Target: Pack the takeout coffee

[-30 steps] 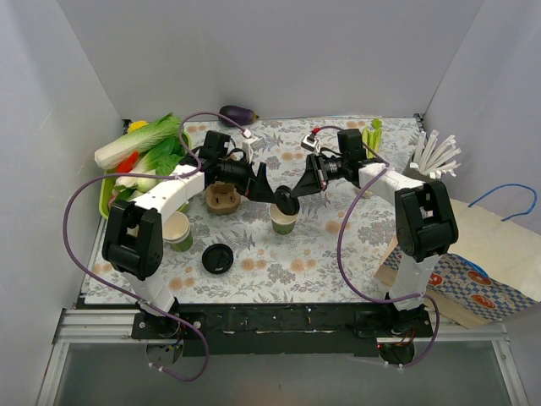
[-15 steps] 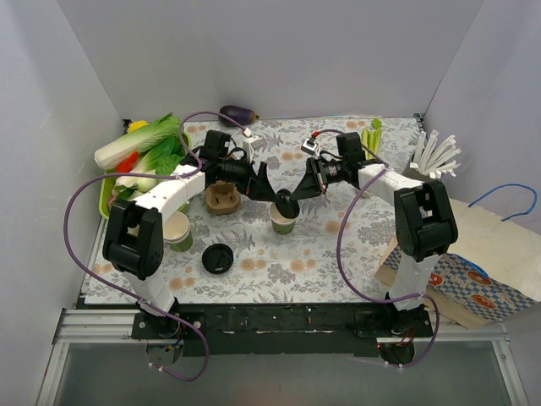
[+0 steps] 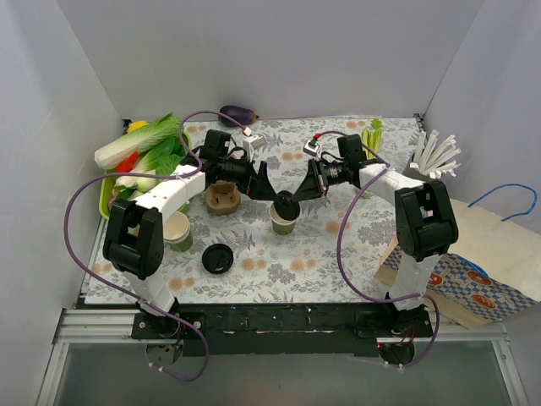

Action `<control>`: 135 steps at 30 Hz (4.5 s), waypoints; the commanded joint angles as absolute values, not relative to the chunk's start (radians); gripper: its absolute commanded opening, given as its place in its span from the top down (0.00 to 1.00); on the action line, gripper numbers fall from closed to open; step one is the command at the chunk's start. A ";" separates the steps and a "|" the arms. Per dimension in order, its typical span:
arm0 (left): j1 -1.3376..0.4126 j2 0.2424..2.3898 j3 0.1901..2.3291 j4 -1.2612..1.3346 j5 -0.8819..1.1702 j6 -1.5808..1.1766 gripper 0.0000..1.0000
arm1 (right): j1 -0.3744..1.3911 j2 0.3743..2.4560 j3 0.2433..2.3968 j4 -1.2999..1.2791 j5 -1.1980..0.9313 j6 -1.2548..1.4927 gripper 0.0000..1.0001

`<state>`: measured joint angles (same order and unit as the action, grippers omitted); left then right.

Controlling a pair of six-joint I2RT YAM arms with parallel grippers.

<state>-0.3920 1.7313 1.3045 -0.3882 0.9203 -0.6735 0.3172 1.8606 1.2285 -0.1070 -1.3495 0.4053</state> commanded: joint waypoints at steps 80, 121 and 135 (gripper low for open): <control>-0.426 1.796 1.296 -0.339 0.890 -0.681 0.11 | 0.268 1.913 1.292 -0.362 -1.170 0.144 0.66; -0.313 1.700 1.063 -0.118 1.066 -1.065 0.07 | 0.330 1.920 1.307 -0.440 -1.252 0.012 0.02; -0.313 1.753 1.046 -0.097 1.080 -1.080 0.09 | 0.342 2.019 1.348 -0.359 -1.273 0.098 0.02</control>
<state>-0.3103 1.7596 1.0653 -0.1116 1.0500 -1.0874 0.3347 2.0045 1.3060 -0.4042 -1.2381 0.0738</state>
